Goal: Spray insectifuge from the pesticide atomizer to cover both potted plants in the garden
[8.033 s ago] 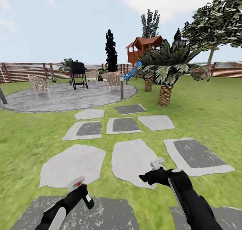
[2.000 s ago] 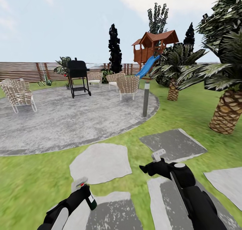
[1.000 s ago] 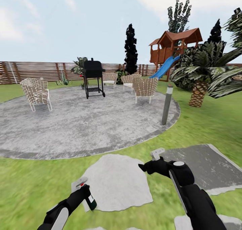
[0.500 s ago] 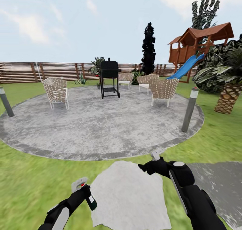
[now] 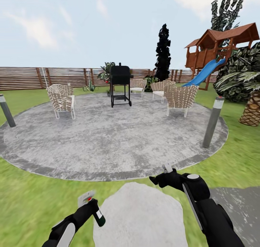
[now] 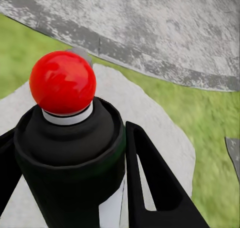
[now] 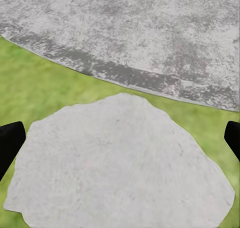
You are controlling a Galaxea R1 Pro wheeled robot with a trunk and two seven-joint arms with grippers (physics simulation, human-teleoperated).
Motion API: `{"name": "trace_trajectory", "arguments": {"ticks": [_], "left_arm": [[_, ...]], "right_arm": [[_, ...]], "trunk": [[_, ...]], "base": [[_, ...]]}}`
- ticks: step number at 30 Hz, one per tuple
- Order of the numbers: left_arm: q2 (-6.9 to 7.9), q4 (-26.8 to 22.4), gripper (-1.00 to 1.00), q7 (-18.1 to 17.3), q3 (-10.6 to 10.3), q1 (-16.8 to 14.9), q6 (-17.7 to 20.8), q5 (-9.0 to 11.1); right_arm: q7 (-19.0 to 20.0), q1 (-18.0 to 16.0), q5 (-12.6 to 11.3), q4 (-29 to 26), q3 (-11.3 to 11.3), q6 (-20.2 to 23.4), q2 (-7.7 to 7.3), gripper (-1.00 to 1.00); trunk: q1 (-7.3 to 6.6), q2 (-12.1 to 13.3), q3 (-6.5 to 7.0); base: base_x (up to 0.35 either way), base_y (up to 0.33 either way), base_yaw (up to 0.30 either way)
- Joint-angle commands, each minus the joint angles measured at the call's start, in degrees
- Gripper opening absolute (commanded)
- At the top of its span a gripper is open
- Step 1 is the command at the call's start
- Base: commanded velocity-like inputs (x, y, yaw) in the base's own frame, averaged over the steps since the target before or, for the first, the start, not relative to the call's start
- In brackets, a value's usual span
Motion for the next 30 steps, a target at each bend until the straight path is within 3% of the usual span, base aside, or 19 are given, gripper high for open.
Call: {"name": "trace_trajectory", "arguments": {"ticks": [1,30], "left_arm": [[0.03,-0.06,-1.00,0.07,-0.06,-0.05,0.22,0.29],[0.06,-0.36,-1.00,-0.09,-0.08,-0.09,0.19,0.36]], "right_arm": [[0.46,-0.02,0.60,-0.07,0.05,0.14,-0.03,1.00],[0.45,-0.75,0.49,-2.67,-0.06,-0.01,0.34,1.00]], "trunk": [[0.02,-0.03,-0.06],[0.02,-0.03,-0.06]], "base": [[0.341,0.000,0.000],[0.342,0.000,0.000]]}}
